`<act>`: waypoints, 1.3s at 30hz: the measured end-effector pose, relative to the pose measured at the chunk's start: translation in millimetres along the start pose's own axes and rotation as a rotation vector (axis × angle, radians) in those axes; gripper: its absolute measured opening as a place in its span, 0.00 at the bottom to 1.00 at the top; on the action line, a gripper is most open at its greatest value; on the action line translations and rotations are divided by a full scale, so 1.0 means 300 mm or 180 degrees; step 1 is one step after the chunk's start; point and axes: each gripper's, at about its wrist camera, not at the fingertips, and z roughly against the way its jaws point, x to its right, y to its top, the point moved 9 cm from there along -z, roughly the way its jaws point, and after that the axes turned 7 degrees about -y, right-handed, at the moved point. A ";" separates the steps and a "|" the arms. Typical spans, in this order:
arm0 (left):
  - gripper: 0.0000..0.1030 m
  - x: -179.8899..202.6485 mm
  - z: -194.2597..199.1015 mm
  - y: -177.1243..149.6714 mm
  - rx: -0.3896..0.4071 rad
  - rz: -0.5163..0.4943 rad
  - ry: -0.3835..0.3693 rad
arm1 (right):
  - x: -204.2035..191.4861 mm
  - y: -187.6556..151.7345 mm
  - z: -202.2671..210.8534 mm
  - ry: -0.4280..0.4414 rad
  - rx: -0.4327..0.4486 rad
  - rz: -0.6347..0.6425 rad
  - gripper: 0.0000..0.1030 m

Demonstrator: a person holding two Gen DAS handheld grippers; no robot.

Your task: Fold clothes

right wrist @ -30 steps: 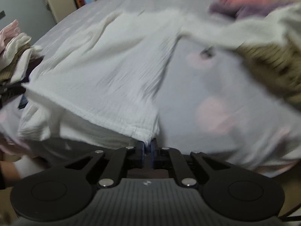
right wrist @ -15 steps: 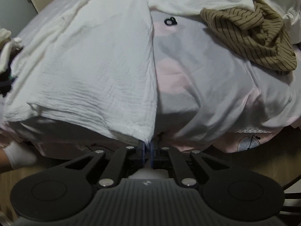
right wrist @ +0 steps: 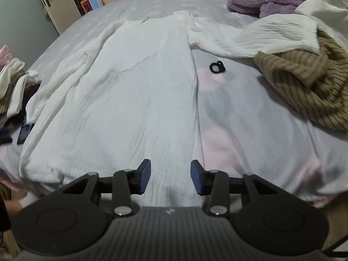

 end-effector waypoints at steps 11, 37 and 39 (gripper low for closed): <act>0.30 -0.011 -0.071 -0.146 -0.0304 0.0207 -0.0116 | 0.030 -0.043 -0.122 -0.0023 -0.0193 -0.0029 0.40; 0.02 -0.055 -0.113 -0.204 -0.0391 0.0891 -0.0429 | 0.080 -0.048 -0.064 0.0230 -0.0268 -0.0378 0.05; 0.02 -0.049 -0.087 -0.182 -0.0296 0.0956 -0.0520 | 0.114 -0.005 -0.014 0.0214 -0.0141 -0.0448 0.05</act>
